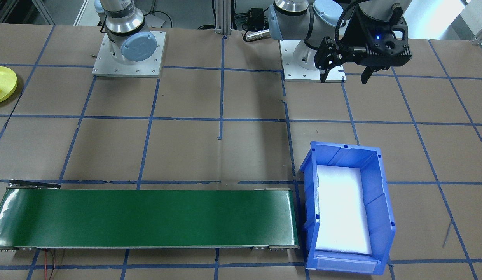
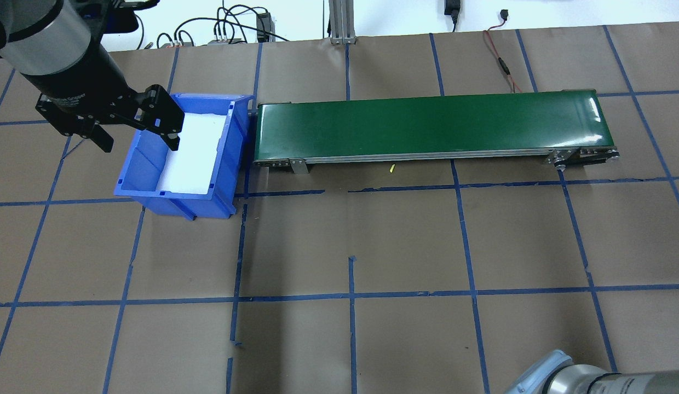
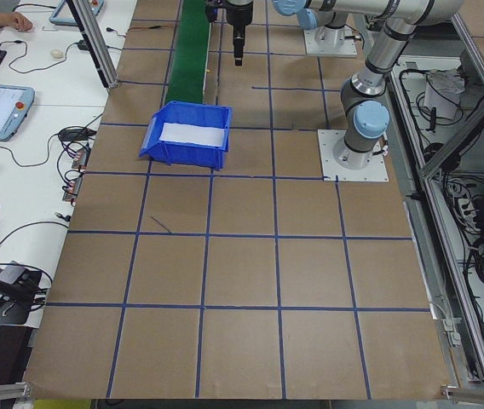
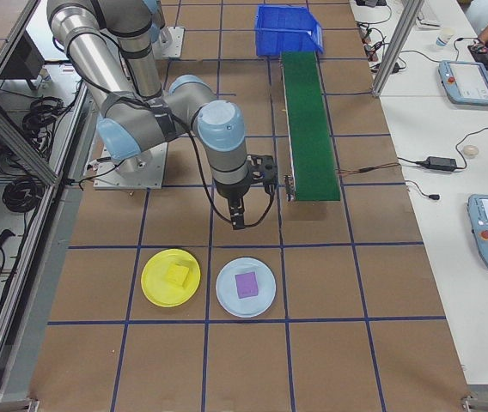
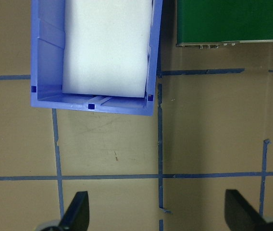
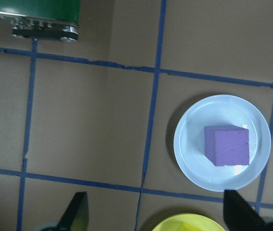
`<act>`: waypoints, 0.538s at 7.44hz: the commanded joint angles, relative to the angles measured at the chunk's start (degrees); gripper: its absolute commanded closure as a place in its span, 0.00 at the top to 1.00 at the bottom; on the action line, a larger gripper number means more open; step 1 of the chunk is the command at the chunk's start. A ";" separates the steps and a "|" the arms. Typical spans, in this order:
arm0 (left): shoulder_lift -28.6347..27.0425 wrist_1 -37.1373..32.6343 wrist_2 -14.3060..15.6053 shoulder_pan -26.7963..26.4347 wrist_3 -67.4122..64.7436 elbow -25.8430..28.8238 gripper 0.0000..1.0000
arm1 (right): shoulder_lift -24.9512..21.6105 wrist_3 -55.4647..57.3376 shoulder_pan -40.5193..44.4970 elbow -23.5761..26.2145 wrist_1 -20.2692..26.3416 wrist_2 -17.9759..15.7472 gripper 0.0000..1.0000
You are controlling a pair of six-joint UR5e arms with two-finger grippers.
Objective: Move block left to right into plate
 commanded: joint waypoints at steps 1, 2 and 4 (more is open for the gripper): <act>-0.09 0.08 0.00 -0.01 0.00 0.02 1.00 | -3.19 9.89 11.96 -0.25 2.08 1.85 1.00; 0.00 0.08 0.00 -0.01 0.00 0.02 1.00 | -3.29 17.88 20.12 -0.33 2.08 1.51 1.00; 0.00 0.08 0.00 -0.01 0.00 -0.07 1.00 | -3.29 42.02 34.99 -0.25 1.56 1.25 1.00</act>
